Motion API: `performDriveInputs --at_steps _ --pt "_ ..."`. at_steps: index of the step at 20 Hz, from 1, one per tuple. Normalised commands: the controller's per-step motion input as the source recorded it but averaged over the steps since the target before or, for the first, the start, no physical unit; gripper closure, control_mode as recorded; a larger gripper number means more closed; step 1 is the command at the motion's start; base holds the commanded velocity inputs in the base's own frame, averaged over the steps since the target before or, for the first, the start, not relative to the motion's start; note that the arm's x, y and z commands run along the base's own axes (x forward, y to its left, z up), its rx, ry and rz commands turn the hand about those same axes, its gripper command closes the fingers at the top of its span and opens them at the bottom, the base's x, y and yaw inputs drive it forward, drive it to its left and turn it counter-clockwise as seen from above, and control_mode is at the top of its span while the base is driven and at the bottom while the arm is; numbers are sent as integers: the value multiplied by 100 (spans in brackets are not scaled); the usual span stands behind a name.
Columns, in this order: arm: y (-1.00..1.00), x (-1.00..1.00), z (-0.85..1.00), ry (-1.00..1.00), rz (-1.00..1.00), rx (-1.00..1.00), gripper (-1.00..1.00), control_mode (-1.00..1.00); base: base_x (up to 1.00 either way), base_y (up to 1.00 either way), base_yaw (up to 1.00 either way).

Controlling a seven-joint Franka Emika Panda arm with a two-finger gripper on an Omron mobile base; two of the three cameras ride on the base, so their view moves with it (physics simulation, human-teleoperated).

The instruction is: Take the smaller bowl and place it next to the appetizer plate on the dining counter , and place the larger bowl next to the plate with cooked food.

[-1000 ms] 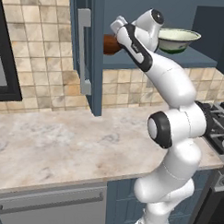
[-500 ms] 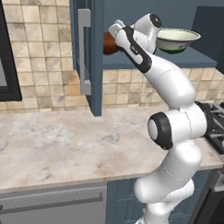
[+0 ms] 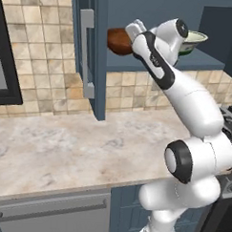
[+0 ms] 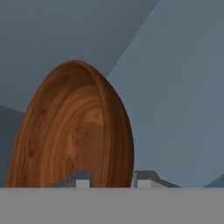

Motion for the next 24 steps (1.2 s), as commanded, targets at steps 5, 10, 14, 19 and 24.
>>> performDriveInputs --at_steps 5,10,14,19,24 --pt "-62 -100 2 -4 -11 5 100 -100 0 0 0" --pt "-19 -100 6 34 -3 -6 100 -100 0 0 0" --pt "-5 -100 9 47 0 -13 100 -100 0 0 0" --pt "-41 -100 -26 13 0 -4 100 -100 0 0 0" --pt "-40 -51 -69 0 0 0 100 -100 0 0 0"
